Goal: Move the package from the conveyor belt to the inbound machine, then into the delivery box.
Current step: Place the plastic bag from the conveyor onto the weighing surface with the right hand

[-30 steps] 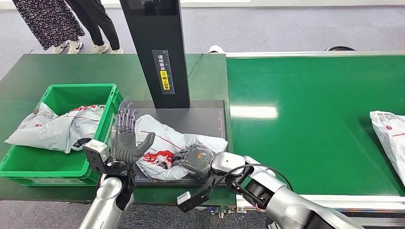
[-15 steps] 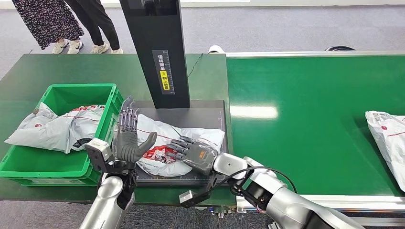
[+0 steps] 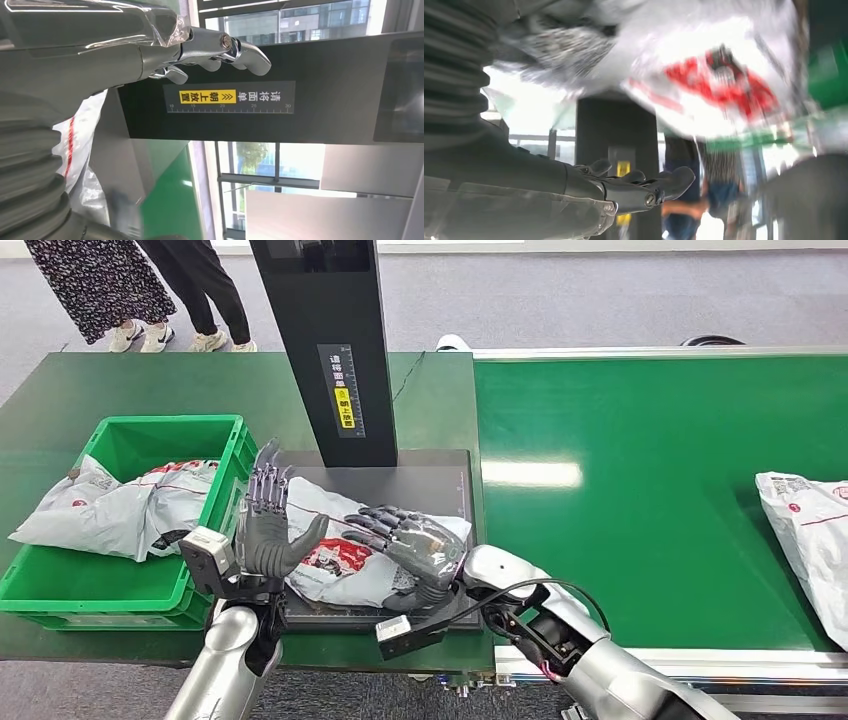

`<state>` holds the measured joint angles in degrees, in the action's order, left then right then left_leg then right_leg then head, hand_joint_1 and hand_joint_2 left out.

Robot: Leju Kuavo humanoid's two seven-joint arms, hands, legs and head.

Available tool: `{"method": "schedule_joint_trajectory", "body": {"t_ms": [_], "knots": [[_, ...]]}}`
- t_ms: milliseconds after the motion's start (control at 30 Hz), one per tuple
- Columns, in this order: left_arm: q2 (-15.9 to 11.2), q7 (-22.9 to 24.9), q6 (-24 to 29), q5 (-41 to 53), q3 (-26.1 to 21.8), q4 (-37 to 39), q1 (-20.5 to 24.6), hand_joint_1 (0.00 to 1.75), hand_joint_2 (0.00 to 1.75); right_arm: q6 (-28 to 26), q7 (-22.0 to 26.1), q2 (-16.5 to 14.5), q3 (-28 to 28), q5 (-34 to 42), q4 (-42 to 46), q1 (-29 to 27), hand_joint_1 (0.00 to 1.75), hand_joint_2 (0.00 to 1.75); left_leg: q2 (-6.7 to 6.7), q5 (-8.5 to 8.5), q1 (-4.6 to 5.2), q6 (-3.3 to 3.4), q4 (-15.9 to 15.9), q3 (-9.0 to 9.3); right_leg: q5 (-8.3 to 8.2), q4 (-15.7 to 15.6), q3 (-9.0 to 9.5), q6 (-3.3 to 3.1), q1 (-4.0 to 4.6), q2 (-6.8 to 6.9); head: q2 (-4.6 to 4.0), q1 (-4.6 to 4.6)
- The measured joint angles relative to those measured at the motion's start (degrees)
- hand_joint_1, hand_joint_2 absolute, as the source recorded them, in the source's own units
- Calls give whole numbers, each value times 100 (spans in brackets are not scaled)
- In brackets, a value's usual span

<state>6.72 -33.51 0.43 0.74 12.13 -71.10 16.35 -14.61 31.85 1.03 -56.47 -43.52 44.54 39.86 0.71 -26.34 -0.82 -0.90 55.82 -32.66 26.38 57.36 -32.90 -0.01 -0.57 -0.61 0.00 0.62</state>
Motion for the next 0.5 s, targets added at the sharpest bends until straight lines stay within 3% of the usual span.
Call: {"method": "schedule_joint_trajectory", "body": {"t_ms": [500], "knots": [[-43, -44, 37, 10, 20, -3, -44, 0, 175, -567, 426, 238, 1416, 1085, 1609, -1118, 0, 0, 2, -1, 0, 1, 0, -3, 0, 0, -1, 0, 0, 1, 0, 1]]}}
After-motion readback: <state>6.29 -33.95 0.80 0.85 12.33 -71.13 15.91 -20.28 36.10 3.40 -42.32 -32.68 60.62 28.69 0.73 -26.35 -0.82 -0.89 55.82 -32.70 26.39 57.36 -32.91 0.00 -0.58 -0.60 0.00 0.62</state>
